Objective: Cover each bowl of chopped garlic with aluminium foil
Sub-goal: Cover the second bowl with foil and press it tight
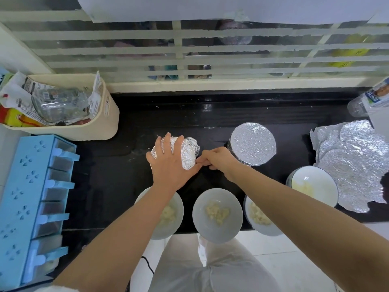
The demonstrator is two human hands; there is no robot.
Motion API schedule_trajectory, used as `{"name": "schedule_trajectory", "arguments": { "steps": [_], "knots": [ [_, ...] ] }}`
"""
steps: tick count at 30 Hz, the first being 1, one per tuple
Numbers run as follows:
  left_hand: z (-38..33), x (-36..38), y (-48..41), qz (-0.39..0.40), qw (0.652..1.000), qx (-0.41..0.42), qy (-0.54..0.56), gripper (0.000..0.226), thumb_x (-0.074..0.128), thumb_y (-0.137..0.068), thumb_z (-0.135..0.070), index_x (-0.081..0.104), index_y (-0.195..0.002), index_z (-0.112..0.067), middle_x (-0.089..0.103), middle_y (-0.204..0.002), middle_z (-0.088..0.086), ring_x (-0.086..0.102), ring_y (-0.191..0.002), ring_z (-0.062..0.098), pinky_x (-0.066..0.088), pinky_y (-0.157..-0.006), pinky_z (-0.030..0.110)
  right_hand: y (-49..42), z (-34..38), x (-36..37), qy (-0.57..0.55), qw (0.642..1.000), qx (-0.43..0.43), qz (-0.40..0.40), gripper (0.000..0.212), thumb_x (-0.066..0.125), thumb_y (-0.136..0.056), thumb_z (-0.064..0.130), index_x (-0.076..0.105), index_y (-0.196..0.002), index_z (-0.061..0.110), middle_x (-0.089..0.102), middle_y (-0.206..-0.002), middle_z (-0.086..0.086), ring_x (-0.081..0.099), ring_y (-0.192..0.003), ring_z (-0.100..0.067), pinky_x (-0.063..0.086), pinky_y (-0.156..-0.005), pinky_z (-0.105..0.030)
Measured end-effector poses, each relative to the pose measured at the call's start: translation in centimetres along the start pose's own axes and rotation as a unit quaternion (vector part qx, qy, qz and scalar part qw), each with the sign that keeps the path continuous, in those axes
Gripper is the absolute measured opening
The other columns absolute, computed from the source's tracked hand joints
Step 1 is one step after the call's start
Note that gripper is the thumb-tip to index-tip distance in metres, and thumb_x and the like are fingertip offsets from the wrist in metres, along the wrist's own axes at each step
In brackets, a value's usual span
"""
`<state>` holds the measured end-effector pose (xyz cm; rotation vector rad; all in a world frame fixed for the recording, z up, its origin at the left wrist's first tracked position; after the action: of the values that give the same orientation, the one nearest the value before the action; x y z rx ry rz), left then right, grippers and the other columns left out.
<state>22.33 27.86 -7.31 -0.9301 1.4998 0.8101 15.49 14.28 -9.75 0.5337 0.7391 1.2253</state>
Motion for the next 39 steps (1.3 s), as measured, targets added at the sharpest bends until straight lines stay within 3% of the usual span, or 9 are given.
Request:
{"name": "schedule_trajectory", "arguments": {
  "steps": [3,5,9,12,14,18,28,32,39],
  "knots": [
    [-0.2,0.1,0.3,0.001,1.000,0.027,-0.011,0.092,0.048,-0.068,-0.082,0.045,-0.138,-0.022,0.044,-0.146,0.013,0.041,-0.134,0.038,0.040,-0.090,0.059,0.2,-0.4,0.2,0.008,1.000,0.000,0.012,0.028,0.051,-0.094,0.020,0.075,-0.093,0.007,0.072,-0.094,-0.004,0.063,-0.102,-0.019,0.048,-0.093,-0.032],
    [-0.2,0.2,0.4,0.001,0.999,0.047,-0.010,0.090,0.046,-0.069,-0.078,0.046,-0.138,-0.021,0.043,-0.147,0.013,0.041,-0.135,0.039,0.039,-0.092,0.060,0.2,-0.5,0.2,0.017,1.000,0.002,0.020,0.027,0.053,-0.093,0.021,0.075,-0.095,0.006,0.072,-0.092,-0.005,0.063,-0.094,-0.016,0.049,-0.092,-0.032],
    [-0.3,0.0,0.5,0.005,0.998,0.064,-0.004,0.086,0.047,-0.067,-0.071,0.048,-0.137,-0.021,0.043,-0.147,0.013,0.042,-0.134,0.039,0.038,-0.093,0.062,-0.1,-0.3,0.1,0.048,0.998,-0.013,0.023,0.024,0.057,-0.091,0.022,0.075,-0.087,0.006,0.071,-0.083,-0.003,0.061,-0.080,-0.014,0.050,-0.076,-0.024],
    [-0.3,0.1,0.6,0.013,0.998,0.067,0.002,0.086,0.048,-0.065,-0.068,0.046,-0.138,-0.023,0.042,-0.148,0.012,0.040,-0.135,0.039,0.037,-0.095,0.063,-0.5,1.1,-1.3,0.129,0.985,-0.098,-0.057,0.016,0.061,-0.086,0.020,0.072,-0.085,0.008,0.072,-0.084,-0.005,0.065,-0.083,-0.022,0.054,-0.081,-0.033],
    [-0.2,0.1,0.6,0.016,0.998,0.066,0.000,0.085,0.044,-0.066,-0.069,0.044,-0.138,-0.024,0.041,-0.149,0.011,0.039,-0.136,0.037,0.037,-0.096,0.063,-0.2,2.2,-1.4,0.171,0.967,-0.165,-0.090,0.010,0.065,-0.085,0.017,0.067,-0.094,0.012,0.068,-0.091,-0.001,0.062,-0.085,-0.017,0.052,-0.083,-0.031],
    [-0.2,0.1,0.7,0.019,0.997,0.069,-0.005,0.086,0.050,-0.066,-0.069,0.044,-0.139,-0.025,0.040,-0.150,0.010,0.037,-0.137,0.036,0.036,-0.097,0.062,-0.4,2.6,0.4,0.217,0.945,-0.235,-0.072,0.027,0.071,-0.082,0.015,0.066,-0.109,0.014,0.064,-0.112,-0.004,0.062,-0.103,-0.017,0.051,-0.092,-0.033],
    [-0.1,0.3,0.8,0.023,0.997,0.074,-0.004,0.087,0.053,-0.066,-0.068,0.039,-0.141,-0.026,0.037,-0.152,0.009,0.034,-0.138,0.036,0.034,-0.099,0.063,-0.9,2.9,0.6,0.252,0.936,-0.234,-0.070,0.011,0.066,-0.085,0.018,0.070,-0.096,0.017,0.073,-0.092,0.001,0.066,-0.089,-0.015,0.055,-0.084,-0.040],
    [-0.1,0.2,0.8,0.020,0.997,0.076,0.000,0.087,0.051,-0.067,-0.068,0.040,-0.141,-0.025,0.038,-0.151,0.010,0.035,-0.138,0.036,0.034,-0.099,0.063,-0.8,3.6,0.5,0.270,0.927,-0.249,-0.070,0.008,0.065,-0.086,0.016,0.073,-0.088,0.018,0.073,-0.092,0.002,0.065,-0.090,-0.015,0.054,-0.086,-0.038],
    [0.0,0.6,0.8,0.032,0.997,0.076,-0.006,0.089,0.049,-0.066,-0.070,0.038,-0.142,-0.026,0.035,-0.153,0.009,0.033,-0.139,0.036,0.032,-0.100,0.063,-0.9,3.8,0.7,0.315,0.915,-0.240,-0.075,0.009,0.065,-0.087,0.017,0.073,-0.089,0.015,0.073,-0.086,-0.002,0.066,-0.082,-0.018,0.055,-0.077,-0.035]
  ]
}}
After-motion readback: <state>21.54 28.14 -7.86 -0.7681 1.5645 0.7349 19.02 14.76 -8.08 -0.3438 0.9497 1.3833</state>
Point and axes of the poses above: each hand's wrist, its own y-axis away from the middle knuckle, its own x-axis out of the palm, z = x × y, the point moved 9 cm from there along -y, towards the middle knuckle
